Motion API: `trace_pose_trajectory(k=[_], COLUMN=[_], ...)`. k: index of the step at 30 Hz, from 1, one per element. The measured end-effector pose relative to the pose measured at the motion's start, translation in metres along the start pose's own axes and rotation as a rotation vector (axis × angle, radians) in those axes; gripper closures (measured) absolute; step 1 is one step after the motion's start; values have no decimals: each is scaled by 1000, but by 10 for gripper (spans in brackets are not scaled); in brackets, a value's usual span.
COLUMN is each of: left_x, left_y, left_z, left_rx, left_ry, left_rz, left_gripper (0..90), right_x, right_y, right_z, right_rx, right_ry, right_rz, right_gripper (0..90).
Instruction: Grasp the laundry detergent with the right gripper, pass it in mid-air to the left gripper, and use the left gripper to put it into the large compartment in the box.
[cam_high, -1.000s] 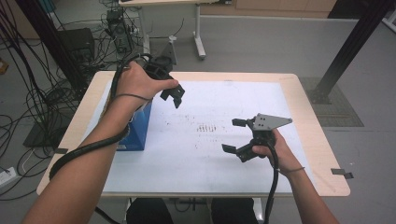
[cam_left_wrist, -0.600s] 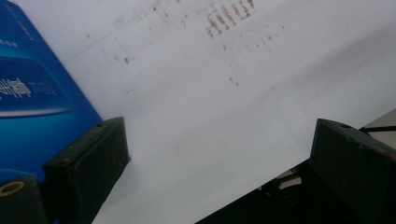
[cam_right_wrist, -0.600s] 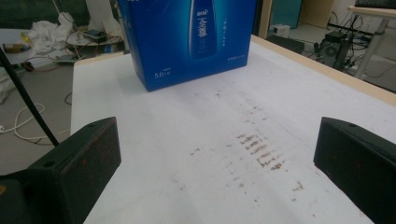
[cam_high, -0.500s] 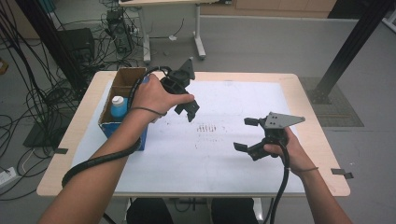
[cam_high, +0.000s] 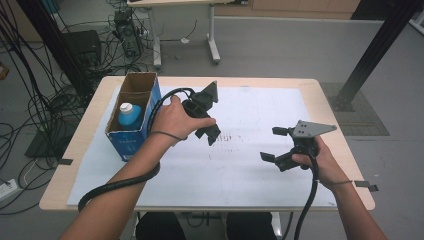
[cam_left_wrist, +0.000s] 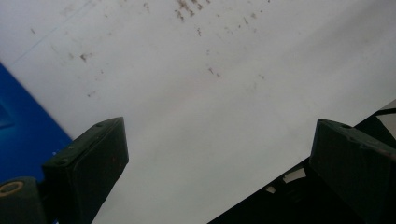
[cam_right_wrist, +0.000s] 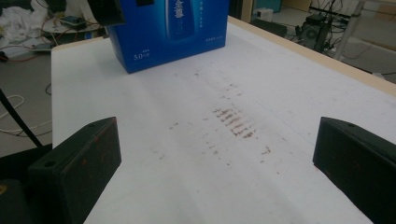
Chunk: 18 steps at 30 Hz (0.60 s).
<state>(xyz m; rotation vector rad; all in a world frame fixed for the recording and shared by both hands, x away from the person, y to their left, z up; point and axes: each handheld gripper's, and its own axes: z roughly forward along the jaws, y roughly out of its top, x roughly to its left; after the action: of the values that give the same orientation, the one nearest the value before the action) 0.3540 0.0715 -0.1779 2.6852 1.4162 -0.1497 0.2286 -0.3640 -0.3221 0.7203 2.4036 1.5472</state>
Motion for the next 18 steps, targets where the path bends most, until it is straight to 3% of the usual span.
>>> trace_pose_trajectory(k=[10,18], left_x=[-8,-10], left_y=[0,-1], left_z=[18,22], left_rx=[16,12], left_ry=[-9,-19], left_rz=[23,23], left_gripper=[49,49], right_x=[-2,-1], right_y=[2,3], right_z=[-12,-16], right_rx=[17,19], right_ry=[-28,-37], right_rz=[1,-1], right_gripper=[9,9])
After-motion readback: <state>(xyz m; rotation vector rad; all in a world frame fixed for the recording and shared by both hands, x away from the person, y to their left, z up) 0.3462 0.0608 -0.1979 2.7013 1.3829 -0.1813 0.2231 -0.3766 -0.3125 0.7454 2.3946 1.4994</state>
